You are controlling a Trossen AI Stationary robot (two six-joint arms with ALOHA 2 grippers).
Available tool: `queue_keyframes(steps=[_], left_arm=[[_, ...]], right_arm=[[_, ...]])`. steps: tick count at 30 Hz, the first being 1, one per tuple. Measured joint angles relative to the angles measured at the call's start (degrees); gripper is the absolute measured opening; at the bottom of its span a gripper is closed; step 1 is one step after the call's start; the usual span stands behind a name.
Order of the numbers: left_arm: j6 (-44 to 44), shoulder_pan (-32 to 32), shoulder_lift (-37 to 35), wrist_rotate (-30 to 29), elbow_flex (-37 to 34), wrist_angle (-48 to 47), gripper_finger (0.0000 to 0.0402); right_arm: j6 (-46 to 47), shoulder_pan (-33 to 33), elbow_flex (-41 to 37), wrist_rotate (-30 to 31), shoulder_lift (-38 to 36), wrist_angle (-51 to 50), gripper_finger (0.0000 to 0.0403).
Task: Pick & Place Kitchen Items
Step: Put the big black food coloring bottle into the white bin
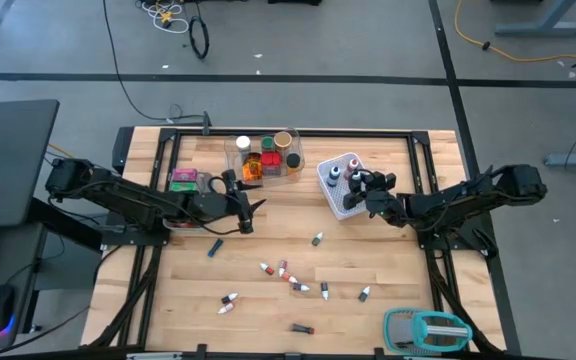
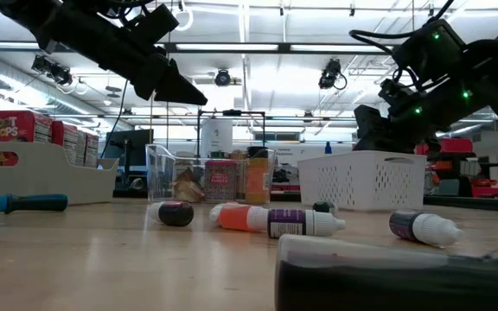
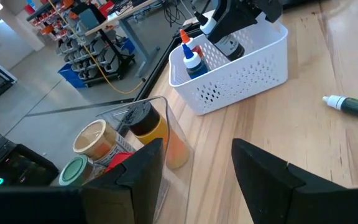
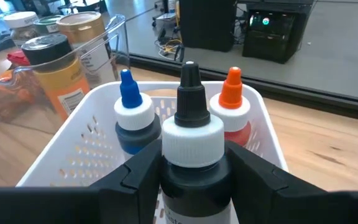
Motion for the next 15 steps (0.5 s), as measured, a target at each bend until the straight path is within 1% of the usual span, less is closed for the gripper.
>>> queue_keyframes(steps=[12,15], left_arm=[[0.02,0.0,0.0,0.0,0.0,0.01,0.0201],[0.02,0.0,0.0,0.0,0.0,0.01,0.0201]], right_arm=[[-0.29,0.0,0.0,0.04,0.01,-0.29,0.0163],[-1.54,0.0,0.0,0.06,0.02,-0.33,0.0168]])
